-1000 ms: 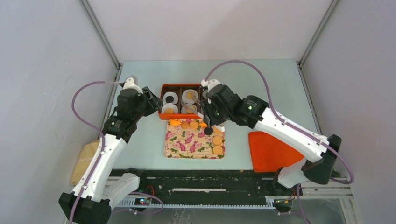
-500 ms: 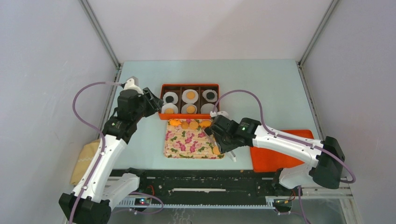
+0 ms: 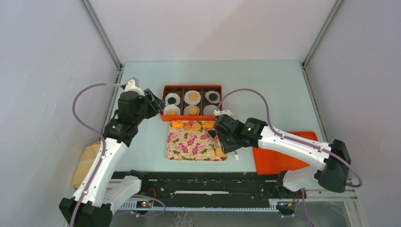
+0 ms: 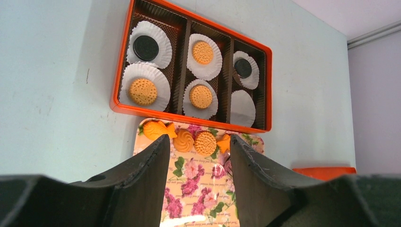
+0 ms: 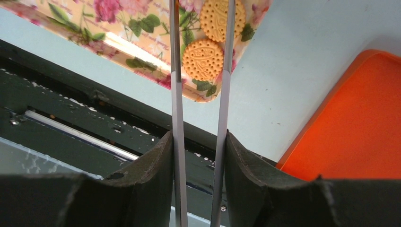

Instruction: Pack the cookies

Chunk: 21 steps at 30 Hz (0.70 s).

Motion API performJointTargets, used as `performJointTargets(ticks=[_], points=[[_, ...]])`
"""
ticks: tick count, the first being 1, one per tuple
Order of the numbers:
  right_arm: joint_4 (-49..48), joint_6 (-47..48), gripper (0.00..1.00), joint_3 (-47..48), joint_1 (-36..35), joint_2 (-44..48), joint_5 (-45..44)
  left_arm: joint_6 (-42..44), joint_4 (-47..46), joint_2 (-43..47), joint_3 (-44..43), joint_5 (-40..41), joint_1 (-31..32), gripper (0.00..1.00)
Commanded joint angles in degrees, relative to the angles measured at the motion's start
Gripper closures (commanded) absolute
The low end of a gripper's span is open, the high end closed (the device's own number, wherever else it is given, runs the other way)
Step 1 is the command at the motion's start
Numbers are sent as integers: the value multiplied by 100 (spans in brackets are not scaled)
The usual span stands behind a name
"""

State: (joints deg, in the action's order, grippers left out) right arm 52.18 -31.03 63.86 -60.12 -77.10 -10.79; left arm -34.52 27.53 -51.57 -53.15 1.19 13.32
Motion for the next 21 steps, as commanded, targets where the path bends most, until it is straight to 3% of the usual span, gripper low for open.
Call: performJointTargets(ticks=[1,12,21], points=[[184,59,83,828,82,467,-423,-21,-116,118,130,-45,-34,45],[-103,806,85,1688,1080,84,-344,-19,-138,-51,126,-48,-35,46],[352,662,82,1516,591,179,-291,21,-104,-70,110,-24,-39,46]])
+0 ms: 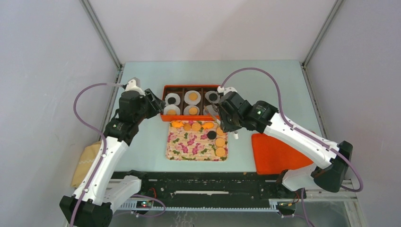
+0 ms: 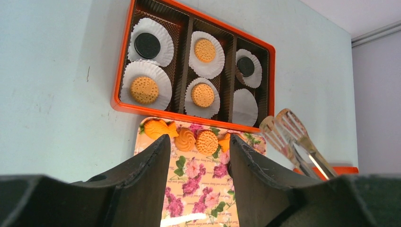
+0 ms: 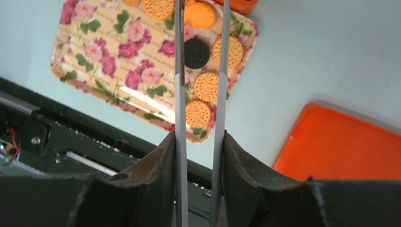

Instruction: Pack the cookies

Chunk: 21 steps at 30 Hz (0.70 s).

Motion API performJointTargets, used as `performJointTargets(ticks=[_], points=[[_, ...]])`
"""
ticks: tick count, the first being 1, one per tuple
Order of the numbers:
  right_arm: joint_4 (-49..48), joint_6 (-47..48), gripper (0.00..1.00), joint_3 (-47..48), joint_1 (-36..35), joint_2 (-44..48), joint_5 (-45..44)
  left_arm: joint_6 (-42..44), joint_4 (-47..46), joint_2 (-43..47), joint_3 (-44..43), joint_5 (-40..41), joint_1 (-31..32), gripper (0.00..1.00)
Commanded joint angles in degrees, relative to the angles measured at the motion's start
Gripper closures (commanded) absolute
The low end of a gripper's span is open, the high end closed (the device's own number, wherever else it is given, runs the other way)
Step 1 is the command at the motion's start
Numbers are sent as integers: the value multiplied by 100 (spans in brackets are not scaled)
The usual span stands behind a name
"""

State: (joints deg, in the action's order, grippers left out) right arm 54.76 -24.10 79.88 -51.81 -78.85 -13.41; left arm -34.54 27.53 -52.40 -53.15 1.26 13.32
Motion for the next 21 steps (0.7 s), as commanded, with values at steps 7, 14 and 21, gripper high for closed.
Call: performJointTargets(ticks=[7,14,21], points=[[-167,-351,78,-569,-686,439,369,-14,-127,-27,131,-82,-33,46],[-6,-760,70,-828,-1163,125,34,-24,-99,113,194,-82,-36,46],[31,-898,65,-1121,-1156,228,-322,-37,-137,81,204,-209,-36,46]])
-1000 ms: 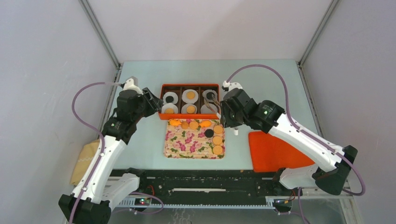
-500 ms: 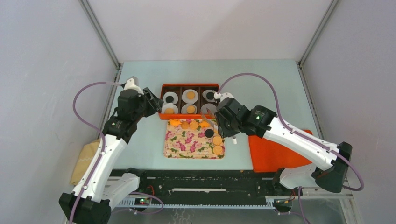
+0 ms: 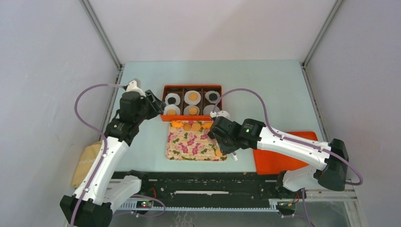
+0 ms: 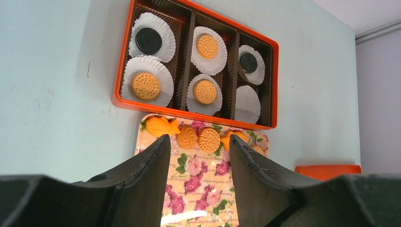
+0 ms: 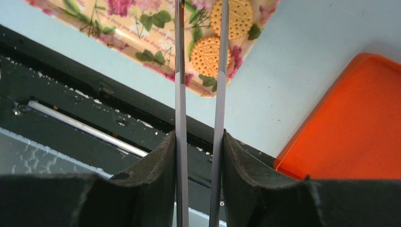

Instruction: Pack the cookies

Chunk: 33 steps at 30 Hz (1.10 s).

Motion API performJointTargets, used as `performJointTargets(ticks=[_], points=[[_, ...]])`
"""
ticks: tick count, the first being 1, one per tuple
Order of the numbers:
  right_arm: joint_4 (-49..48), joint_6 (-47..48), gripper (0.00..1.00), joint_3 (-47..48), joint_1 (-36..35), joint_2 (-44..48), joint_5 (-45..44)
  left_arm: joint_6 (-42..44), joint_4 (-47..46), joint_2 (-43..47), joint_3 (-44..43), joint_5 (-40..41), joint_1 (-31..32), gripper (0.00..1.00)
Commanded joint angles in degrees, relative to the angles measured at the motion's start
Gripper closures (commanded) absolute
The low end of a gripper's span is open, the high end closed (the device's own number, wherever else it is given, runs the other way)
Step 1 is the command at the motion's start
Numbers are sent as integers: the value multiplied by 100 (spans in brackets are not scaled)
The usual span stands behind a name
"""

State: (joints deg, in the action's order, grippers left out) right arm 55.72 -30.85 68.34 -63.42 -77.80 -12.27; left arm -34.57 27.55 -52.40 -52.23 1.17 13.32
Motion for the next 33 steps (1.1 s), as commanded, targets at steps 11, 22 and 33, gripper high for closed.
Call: performJointTargets(ticks=[11,22,33], points=[[30,-231,64,-54,39,100,-521,-46,-144,195,170,-239,-39,46],[112,-457,58,-259,66,156,-425,-50,-117,208,161,-298,-34,45],[193,-516,55,-259,128,239,-331,-68,-111,244,170,-355,-40,45]])
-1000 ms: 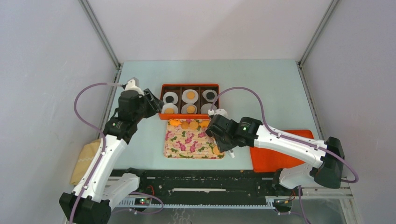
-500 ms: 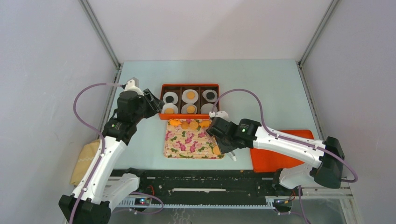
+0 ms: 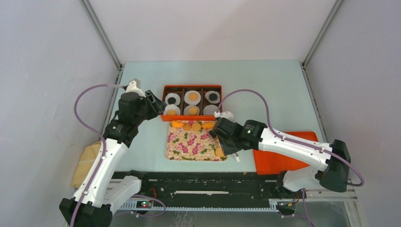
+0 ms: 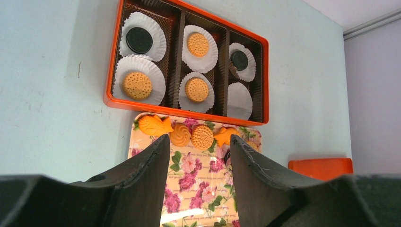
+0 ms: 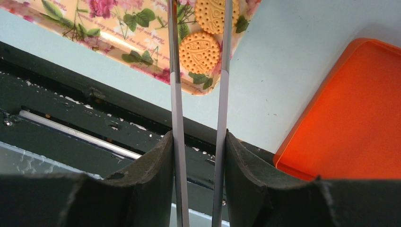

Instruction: Pack the cookies

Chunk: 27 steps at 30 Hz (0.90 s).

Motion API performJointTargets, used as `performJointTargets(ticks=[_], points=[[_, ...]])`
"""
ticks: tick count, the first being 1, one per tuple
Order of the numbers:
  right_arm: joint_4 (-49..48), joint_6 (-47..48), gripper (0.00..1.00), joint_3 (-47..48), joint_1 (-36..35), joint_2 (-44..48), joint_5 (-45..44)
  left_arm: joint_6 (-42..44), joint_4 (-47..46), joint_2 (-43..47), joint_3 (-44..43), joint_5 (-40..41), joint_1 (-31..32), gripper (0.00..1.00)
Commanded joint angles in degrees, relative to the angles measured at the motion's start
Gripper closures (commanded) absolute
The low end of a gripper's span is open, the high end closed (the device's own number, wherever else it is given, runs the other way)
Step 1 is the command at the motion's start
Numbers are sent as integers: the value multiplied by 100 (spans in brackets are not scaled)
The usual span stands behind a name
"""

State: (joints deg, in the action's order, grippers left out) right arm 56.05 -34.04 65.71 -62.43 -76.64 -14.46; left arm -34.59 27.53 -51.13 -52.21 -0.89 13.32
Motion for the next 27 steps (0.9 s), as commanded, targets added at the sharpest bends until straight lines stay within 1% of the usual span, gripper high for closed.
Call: performJointTargets(ticks=[1,6,13,21,23,27], points=[[175,-199,55,3,25,104,-110,-70,-105,123,167,-153,-38,45],[106,-155,55,7,3,-62,7,-74,-99,154,220,-156,-35,45],[-203,-152,55,3,-136,-500,660,-82,-43,244,280,-183,-38,45],[-467,-250,56,5,-229,-490,1062,-80,8,384,321,-199,-40,45],[-468,-240,58,15,-217,-484,1026,-75,14,394,326,-201,-36,45],[-387,-221,71,172,-208,-447,822,-86,14,419,334,-198,-40,45]])
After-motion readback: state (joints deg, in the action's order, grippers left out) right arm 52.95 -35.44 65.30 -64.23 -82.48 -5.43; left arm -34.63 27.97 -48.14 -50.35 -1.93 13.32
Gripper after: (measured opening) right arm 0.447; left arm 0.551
